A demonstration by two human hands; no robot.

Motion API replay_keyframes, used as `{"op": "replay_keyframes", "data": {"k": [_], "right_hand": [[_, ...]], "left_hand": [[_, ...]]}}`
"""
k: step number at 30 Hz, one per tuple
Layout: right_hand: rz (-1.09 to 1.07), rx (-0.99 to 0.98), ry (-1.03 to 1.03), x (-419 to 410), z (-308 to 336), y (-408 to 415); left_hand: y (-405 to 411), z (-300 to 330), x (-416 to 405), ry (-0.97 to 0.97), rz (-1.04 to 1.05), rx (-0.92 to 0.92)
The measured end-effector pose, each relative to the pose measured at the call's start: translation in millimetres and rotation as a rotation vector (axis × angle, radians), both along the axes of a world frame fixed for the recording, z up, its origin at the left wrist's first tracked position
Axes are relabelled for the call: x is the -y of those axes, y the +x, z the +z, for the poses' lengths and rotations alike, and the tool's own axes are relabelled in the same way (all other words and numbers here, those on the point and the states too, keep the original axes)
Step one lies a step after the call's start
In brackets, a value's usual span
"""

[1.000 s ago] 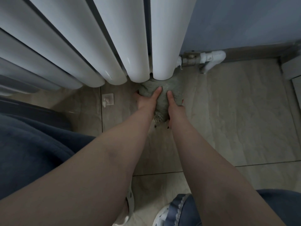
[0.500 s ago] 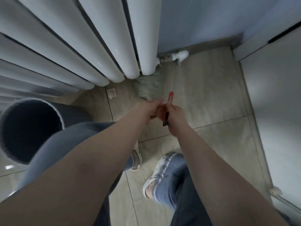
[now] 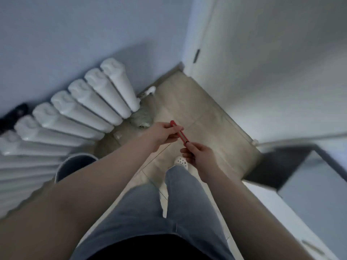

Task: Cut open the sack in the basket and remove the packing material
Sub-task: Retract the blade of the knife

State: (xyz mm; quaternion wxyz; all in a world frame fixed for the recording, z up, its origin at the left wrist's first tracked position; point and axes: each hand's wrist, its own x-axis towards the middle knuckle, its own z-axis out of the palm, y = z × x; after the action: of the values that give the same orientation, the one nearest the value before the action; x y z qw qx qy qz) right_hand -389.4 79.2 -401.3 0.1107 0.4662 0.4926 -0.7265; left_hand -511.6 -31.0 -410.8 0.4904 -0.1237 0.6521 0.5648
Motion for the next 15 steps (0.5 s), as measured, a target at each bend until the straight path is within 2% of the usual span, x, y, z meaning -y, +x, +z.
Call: {"op": "replay_keyframes", "data": {"k": [7,15], "right_hand": [[-0.645,-0.064,-0.141,21,47,152],[-0.985,-0.046,-0.061,23,58,363]], "left_hand": [[120,58,-32,0.000,-0.322,0.097],[314,65,-91,-0.022,-0.750,-0.010]]}}
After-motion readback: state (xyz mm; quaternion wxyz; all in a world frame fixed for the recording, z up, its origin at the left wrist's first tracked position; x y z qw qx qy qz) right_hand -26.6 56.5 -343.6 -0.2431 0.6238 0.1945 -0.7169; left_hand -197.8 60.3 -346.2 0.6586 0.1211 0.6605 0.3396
